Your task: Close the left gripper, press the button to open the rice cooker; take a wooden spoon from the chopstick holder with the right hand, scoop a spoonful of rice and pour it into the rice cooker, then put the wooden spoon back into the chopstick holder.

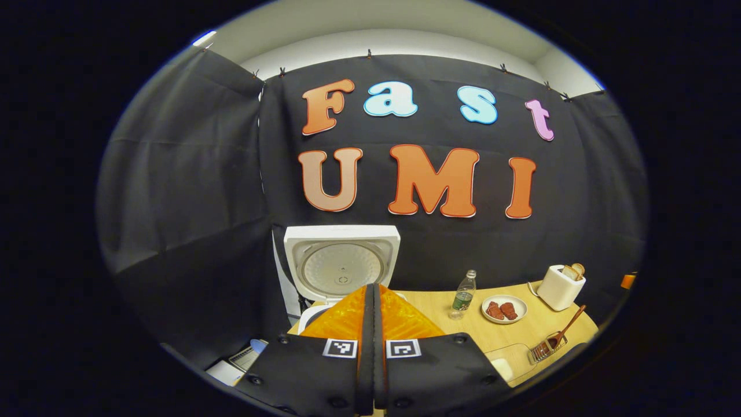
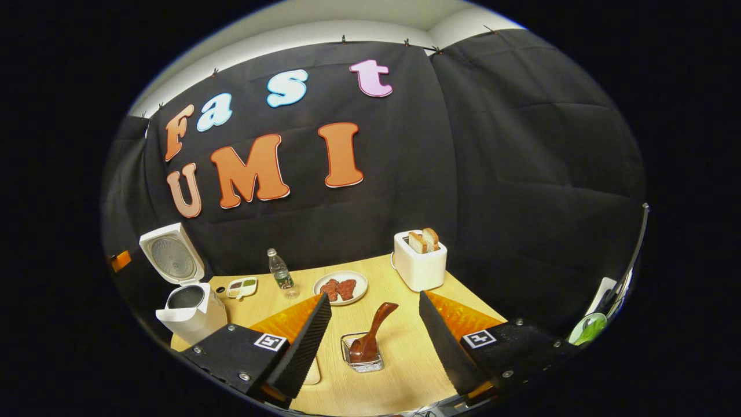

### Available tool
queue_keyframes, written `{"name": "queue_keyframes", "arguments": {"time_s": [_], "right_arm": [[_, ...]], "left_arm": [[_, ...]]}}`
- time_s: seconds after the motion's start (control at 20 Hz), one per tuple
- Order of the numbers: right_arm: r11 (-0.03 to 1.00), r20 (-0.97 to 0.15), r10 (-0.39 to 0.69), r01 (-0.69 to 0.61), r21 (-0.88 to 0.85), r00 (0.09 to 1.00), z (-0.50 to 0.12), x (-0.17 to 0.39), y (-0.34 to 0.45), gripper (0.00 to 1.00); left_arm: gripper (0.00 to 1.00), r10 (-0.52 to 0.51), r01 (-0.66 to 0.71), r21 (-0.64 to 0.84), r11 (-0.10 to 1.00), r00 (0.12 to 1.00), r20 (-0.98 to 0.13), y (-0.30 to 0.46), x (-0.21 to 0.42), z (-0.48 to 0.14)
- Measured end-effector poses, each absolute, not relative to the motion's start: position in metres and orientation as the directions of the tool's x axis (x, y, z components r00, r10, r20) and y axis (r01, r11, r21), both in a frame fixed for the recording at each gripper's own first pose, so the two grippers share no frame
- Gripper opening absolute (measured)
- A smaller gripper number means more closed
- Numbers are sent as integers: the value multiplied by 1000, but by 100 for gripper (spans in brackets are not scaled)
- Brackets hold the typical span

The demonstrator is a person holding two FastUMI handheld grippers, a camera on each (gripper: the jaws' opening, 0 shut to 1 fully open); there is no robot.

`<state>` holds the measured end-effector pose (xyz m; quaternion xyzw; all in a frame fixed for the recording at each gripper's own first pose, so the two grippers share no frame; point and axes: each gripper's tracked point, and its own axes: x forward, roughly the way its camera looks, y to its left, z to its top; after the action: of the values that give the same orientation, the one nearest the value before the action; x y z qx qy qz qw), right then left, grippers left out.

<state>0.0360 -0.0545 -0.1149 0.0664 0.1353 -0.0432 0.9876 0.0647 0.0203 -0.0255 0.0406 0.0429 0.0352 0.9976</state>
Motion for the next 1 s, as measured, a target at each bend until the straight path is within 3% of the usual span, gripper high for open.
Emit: {"name": "queue_keyframes", "arguments": {"time_s": [0.45, 0.6, 0.8, 1.0], "right_arm": [[967, -387, -25, 120, 223, 922, -179, 79, -63, 94], [949, -445, -1, 142, 282, 896, -211, 94, -61, 95], [942, -512, 4, 168, 289, 859, -253, 120, -61, 95], [929, -553, 15, 193, 316, 833, -279, 146, -59, 94]], "left_arm": [[6, 162, -157, 76, 985, 984, -69, 43, 31, -12], [31, 180, -178, 74, 981, 983, -28, 49, 19, 0], [100, 203, -201, 59, 978, 978, -40, 58, 10, -3], [100, 261, -257, 76, 963, 964, -57, 69, -3, -9]]}}
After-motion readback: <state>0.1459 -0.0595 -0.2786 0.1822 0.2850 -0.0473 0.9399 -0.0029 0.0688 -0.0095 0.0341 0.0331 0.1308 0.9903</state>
